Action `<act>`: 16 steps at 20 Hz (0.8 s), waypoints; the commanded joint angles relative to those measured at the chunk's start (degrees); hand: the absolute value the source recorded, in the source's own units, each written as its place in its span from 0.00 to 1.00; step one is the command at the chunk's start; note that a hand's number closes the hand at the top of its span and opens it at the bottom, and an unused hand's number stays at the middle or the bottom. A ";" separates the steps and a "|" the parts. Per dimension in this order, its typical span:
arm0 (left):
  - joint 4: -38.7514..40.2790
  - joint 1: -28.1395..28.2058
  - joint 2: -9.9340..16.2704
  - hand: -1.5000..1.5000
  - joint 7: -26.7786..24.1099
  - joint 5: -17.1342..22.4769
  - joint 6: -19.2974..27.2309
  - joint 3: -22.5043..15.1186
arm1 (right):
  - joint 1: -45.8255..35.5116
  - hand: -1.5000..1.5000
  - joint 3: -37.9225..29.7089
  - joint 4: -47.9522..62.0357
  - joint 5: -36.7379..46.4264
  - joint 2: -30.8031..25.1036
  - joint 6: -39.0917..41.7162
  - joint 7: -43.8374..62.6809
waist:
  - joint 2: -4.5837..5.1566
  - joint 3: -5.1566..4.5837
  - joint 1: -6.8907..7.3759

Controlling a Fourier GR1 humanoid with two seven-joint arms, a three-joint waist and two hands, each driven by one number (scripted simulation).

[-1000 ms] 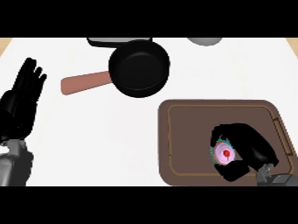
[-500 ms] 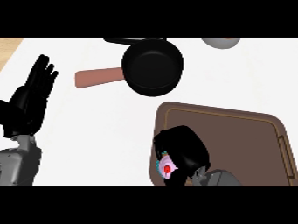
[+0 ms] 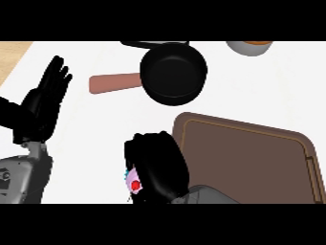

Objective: Pick the cupcake from the tray and place it in the pot

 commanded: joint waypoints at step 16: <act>0.26 0.66 1.30 0.50 0.24 0.73 0.12 2.46 | -37.85 1.00 -8.03 14.09 3.06 0.35 -25.25 27.27 | -0.14 -0.01 -2.30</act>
